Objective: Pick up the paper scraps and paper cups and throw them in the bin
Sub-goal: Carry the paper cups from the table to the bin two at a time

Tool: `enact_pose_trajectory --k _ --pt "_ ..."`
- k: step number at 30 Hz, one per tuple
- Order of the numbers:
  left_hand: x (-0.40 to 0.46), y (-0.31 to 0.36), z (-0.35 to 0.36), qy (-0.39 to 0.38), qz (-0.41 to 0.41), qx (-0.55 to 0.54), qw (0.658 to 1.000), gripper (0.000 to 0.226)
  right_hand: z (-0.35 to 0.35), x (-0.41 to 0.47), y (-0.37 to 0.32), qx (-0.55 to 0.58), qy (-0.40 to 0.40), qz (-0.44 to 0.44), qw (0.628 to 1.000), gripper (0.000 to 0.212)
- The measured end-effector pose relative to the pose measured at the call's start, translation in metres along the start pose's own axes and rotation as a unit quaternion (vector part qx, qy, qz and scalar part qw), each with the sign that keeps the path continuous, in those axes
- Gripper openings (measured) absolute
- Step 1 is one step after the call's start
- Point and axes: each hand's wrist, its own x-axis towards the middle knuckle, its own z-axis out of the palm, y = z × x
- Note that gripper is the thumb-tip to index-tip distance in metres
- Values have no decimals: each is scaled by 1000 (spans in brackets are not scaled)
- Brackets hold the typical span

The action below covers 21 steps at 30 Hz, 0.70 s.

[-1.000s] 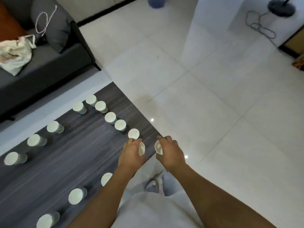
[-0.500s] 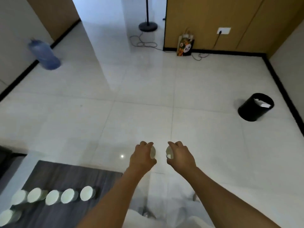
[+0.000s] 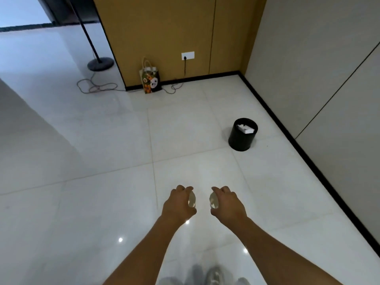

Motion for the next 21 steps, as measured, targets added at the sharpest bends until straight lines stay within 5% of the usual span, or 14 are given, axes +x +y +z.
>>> enact_pose_trajectory --k 21 --pt "347 212 -55 -82 111 89 986 67 -194 268 169 89 49 139 985 68"
